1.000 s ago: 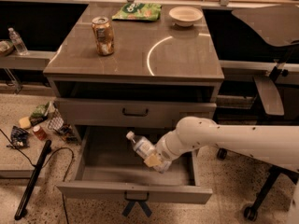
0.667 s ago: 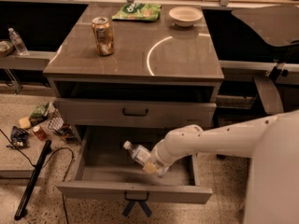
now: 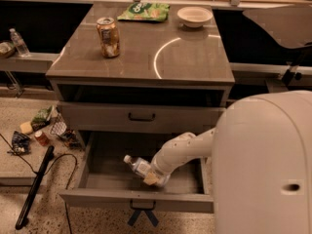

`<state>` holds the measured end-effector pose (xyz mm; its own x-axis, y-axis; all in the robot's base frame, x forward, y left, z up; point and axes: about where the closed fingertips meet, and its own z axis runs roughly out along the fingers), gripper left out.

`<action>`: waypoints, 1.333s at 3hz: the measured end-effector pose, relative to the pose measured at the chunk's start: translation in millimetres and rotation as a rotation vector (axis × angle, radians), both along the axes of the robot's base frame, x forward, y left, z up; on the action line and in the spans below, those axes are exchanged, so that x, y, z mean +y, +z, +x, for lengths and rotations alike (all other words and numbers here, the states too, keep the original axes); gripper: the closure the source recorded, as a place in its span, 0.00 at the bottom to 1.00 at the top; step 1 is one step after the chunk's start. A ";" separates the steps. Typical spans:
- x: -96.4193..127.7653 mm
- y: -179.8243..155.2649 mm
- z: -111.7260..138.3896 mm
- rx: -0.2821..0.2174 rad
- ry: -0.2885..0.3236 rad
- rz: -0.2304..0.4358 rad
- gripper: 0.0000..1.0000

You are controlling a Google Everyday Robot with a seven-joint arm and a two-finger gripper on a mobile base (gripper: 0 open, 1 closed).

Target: Place blue plastic bottle into middle drawer

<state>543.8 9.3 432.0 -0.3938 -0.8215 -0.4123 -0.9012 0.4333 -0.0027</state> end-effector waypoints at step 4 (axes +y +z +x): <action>11.5 60.8 21.6 0.054 -0.034 0.185 0.50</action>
Offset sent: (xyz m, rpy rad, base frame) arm 0.0306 0.0235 0.0055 0.0360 -0.0362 -0.0247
